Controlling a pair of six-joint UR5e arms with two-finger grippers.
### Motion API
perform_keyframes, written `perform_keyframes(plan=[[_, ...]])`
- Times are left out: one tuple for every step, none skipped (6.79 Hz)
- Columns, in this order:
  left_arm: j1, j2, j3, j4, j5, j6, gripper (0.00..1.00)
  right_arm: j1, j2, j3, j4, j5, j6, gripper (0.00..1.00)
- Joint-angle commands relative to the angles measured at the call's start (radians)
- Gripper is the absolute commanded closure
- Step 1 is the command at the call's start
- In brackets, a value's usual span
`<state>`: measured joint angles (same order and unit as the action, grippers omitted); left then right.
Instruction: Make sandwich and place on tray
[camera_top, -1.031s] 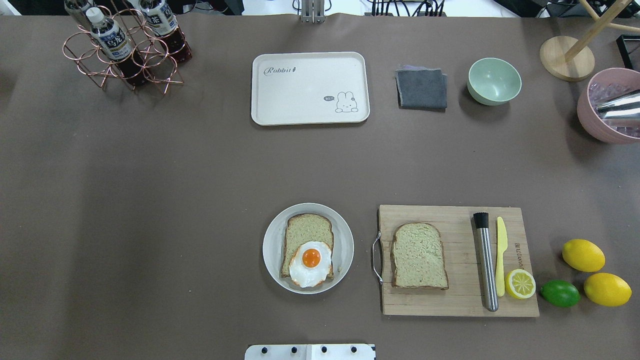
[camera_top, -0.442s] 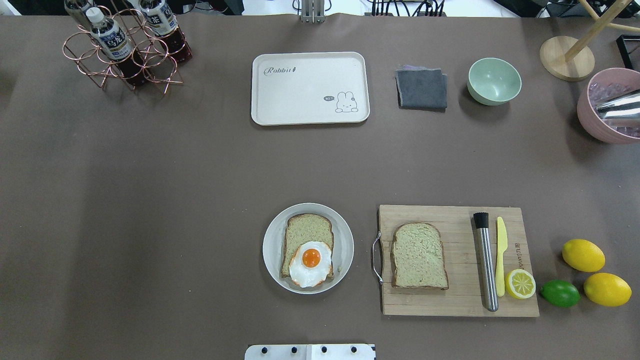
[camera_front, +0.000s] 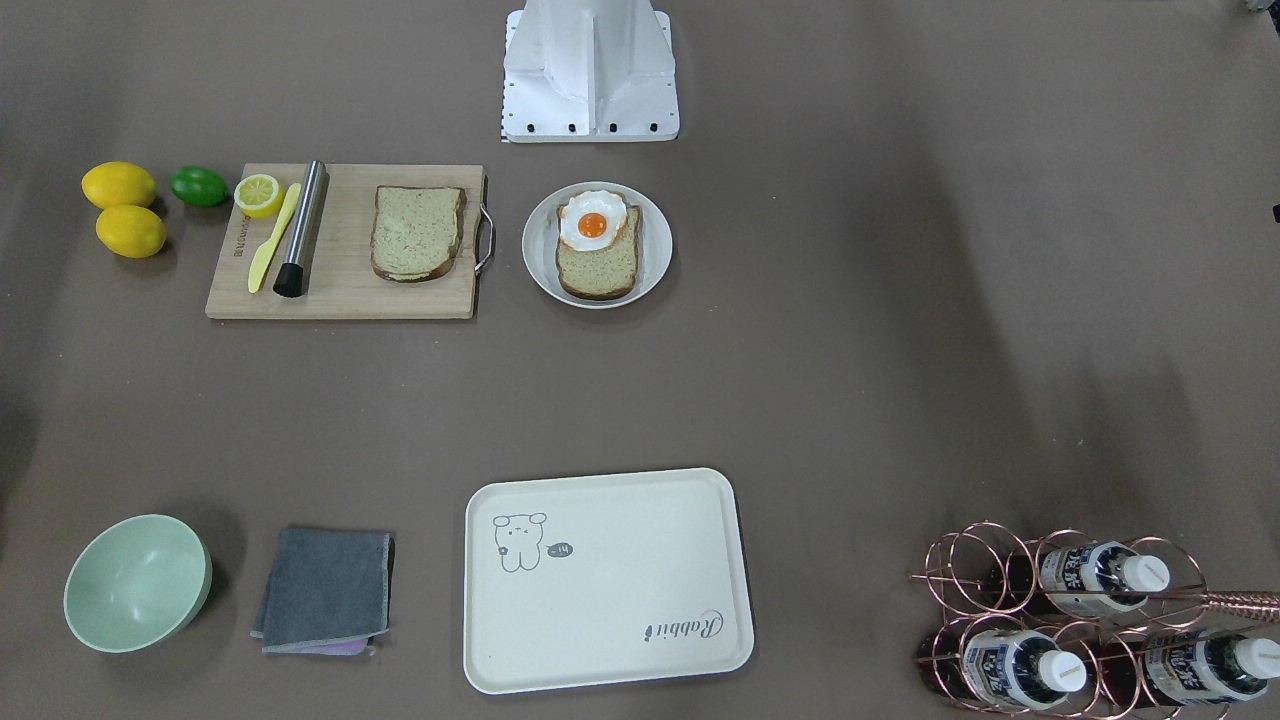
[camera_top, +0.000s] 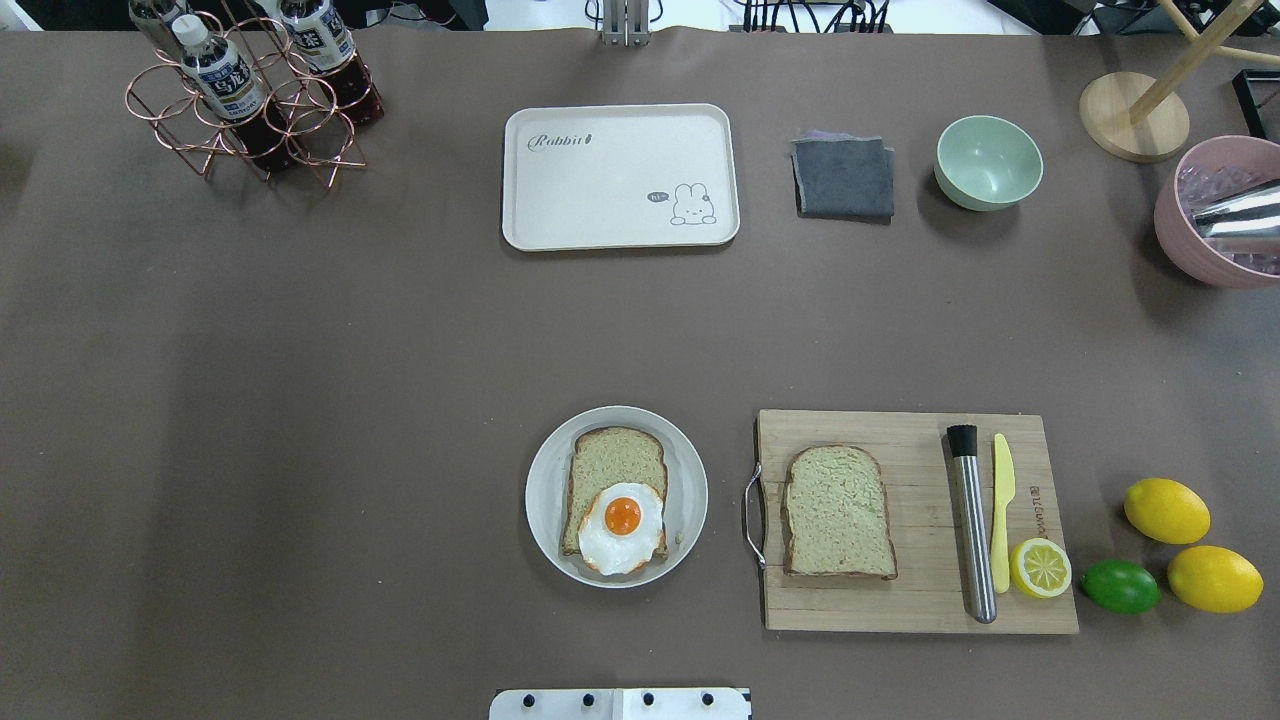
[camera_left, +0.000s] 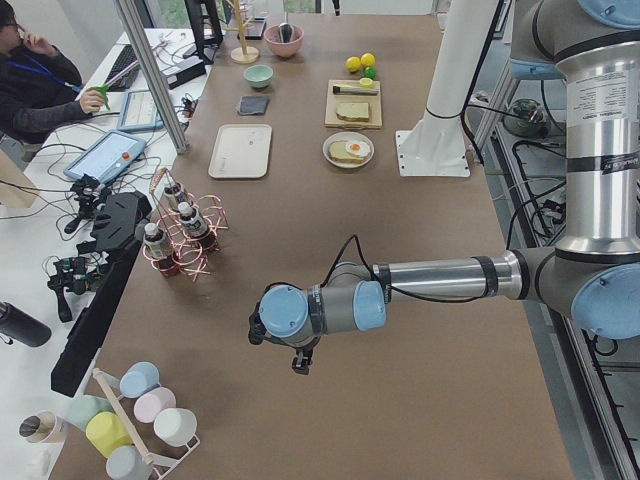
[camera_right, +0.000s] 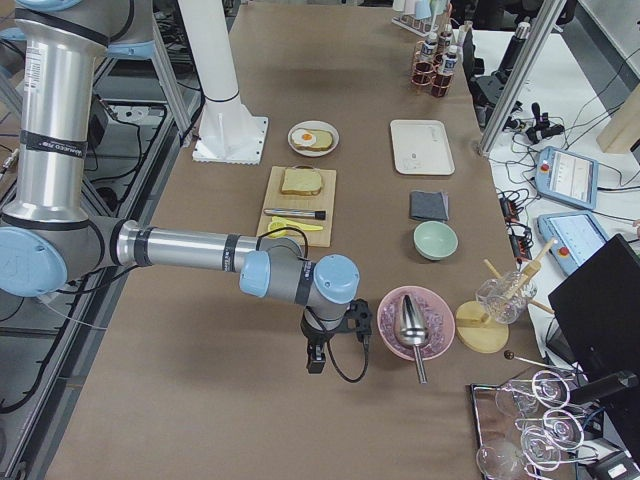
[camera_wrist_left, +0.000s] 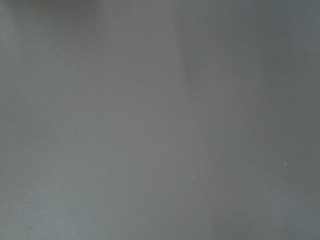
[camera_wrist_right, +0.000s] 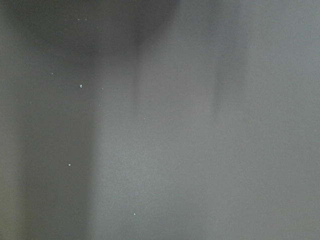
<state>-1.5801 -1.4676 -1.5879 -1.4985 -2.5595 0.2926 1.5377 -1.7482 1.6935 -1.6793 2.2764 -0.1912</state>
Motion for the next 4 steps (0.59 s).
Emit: perform_keyframes(plan=[[0.002,-0.022,-0.001,0.004,-0.002,-0.003,0.02,-0.001,0.003,0.017,0.001,0.055,0.001,0.0],[0.002,-0.025,-0.001,0.0,-0.002,-0.003,0.02,-0.001,0.004,0.02,0.001,0.061,0.001,0.0],[0.003,-0.025,-0.02,-0.003,-0.004,-0.001,0.02,-0.001,0.003,0.023,0.003,0.061,0.002,0.0],[0.005,-0.026,-0.041,-0.003,-0.004,-0.003,0.02,-0.001,-0.002,0.021,0.003,0.057,0.004,0.0]])
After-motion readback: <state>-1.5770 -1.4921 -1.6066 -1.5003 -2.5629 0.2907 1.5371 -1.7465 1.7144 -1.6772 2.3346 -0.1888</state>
